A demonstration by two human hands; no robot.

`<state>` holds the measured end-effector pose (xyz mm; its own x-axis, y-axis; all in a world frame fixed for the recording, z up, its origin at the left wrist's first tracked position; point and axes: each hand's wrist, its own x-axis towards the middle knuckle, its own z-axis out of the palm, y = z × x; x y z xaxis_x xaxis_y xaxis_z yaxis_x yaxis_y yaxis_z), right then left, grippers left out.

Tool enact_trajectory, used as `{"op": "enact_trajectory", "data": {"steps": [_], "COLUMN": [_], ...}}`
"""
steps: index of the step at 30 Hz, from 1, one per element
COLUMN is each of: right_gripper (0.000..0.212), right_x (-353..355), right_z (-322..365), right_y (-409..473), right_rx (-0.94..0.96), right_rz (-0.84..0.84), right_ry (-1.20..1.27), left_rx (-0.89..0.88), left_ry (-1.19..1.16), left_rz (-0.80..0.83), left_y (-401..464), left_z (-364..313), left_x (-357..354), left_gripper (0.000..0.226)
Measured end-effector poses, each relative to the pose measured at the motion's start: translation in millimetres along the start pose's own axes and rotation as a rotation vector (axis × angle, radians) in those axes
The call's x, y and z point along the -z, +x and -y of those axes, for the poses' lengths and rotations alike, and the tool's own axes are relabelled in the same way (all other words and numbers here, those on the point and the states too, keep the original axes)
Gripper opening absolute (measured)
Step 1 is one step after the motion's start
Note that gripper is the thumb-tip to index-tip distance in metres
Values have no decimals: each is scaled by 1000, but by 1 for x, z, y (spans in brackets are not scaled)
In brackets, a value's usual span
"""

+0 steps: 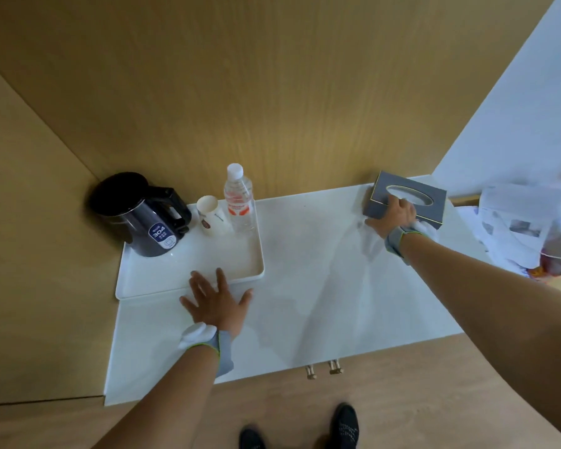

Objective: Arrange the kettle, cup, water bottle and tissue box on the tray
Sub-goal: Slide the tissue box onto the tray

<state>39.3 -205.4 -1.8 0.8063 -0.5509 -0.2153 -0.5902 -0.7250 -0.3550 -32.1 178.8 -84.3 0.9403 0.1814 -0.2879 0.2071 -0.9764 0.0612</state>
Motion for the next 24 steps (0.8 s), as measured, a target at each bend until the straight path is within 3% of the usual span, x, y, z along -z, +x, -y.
{"op": "enact_trajectory", "data": {"steps": [6,12,21,24], "right_gripper": [83,52,57,59], "right_x": [7,7,-12,-20], "right_z": [-21,-11,2,-3], "right_y": [13,15,-11,-21], "right_rx": [8,-74,-2,58], "right_rz": [41,53,156,121], "right_ry": [-169,-255,-244,-327], "left_rx": [-166,-199,-228,-161], "left_ry": [104,64,7,-53], "left_rz": [-11,3,75,26], "left_y": [-17,-14,-14,-17], "left_z": [-31,-34,-26,-12], "left_x": [-16,-26,-19,-14], "left_gripper": [91,96,100,100]}}
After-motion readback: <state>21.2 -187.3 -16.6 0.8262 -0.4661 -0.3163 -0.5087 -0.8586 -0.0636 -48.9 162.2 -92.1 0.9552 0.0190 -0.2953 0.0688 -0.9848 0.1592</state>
